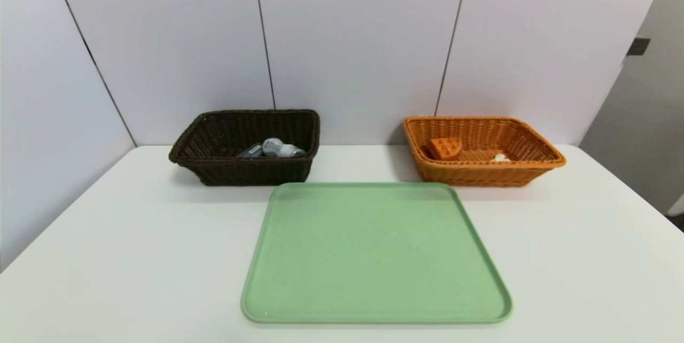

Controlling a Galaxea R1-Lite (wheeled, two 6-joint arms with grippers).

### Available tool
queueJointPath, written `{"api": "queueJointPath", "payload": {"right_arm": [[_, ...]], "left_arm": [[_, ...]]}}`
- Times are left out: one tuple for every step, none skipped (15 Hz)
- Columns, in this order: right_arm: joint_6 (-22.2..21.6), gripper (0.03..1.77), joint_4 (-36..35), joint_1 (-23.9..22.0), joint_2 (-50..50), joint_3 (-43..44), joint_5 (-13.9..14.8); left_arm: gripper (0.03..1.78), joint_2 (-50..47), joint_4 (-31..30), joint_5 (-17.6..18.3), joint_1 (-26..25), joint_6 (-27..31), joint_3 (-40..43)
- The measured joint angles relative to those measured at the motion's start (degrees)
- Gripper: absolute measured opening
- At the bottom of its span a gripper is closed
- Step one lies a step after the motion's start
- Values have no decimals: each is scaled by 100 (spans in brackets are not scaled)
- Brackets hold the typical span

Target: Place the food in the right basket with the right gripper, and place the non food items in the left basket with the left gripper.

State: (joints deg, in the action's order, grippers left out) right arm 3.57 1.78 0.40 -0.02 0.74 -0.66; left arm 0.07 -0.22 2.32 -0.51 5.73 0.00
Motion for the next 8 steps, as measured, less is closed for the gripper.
{"api": "queueJointPath", "payload": {"right_arm": [[-35, 170, -22, 0, -2, -6, 4], [-116, 170, -29, 0, -2, -11, 13], [-215, 170, -29, 0, -2, -12, 20], [-258, 170, -35, 0, -5, -12, 33], [-267, 170, -35, 0, -2, -12, 45], [-284, 170, -35, 0, -5, -12, 107], [-289, 170, -46, 0, -5, -15, 160], [-284, 170, -127, 0, -5, -39, 169]], "left_arm": [[169, 0, -2, -9, 0, -35, 0], [169, 0, 0, -12, 0, -124, 0], [169, 0, 9, -11, 0, -262, 0], [169, -2, 12, -12, 0, -361, 0], [169, -2, 17, -30, 0, -406, 0], [169, -2, 20, -78, 0, -433, 0], [169, -2, 17, -146, 0, -452, 0], [169, -2, 17, -177, 0, -469, 0]]}}
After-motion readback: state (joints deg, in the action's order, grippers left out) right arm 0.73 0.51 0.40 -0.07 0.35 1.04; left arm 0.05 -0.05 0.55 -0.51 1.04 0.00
